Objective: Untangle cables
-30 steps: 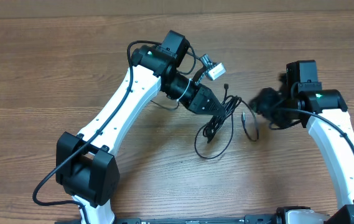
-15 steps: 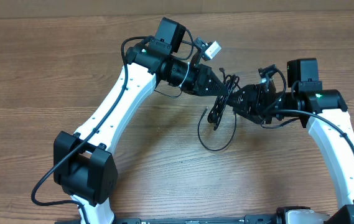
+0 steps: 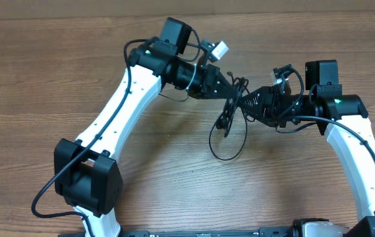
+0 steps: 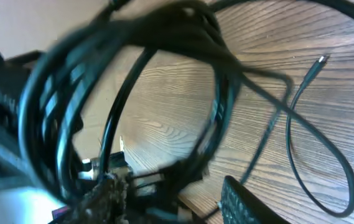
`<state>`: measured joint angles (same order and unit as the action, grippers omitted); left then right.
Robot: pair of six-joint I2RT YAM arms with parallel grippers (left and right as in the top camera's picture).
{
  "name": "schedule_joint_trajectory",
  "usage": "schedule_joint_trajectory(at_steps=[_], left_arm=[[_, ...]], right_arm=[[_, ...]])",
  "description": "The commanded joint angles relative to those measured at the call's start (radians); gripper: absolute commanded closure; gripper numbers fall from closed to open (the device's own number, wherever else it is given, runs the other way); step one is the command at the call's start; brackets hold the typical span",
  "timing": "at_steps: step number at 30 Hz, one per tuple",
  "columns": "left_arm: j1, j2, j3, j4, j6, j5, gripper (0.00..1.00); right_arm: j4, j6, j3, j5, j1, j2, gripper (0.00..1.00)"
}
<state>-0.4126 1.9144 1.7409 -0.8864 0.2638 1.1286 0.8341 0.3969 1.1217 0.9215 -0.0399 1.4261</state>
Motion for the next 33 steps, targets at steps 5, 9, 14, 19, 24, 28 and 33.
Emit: schedule_joint_trajectory(at_steps=[5,9,14,19,24,28,33], left_arm=[[0.032,-0.012,0.012,-0.003,0.006,0.028,0.96],[0.005,-0.012,0.012,-0.003,0.006,0.027,0.96],[-0.031,-0.012,0.012,0.002,0.006,0.01,0.96],[-0.04,-0.012,0.012,0.003,0.006,0.018,0.96],[-0.039,-0.012,0.012,0.024,0.006,0.063,0.96],[-0.039,-0.012,0.012,0.116,0.051,0.212,0.96],[-0.04,-0.012,0.012,0.134,0.076,0.227,0.96]], right_arm=[[-0.003,-0.001,0.0,0.023,0.001,0.001,0.52],[-0.003,-0.001,0.0,0.024,0.001,0.001,0.52],[-0.003,-0.001,0.0,0.024,0.001,0.001,0.53],[-0.003,-0.002,0.0,0.023,0.001,0.001,0.53],[0.005,-0.002,0.0,0.023,0.001,0.001,0.68],[0.013,-0.002,-0.001,0.023,0.001,0.001,0.76],[0.013,-0.002,-0.001,0.023,0.001,0.001,0.93]])
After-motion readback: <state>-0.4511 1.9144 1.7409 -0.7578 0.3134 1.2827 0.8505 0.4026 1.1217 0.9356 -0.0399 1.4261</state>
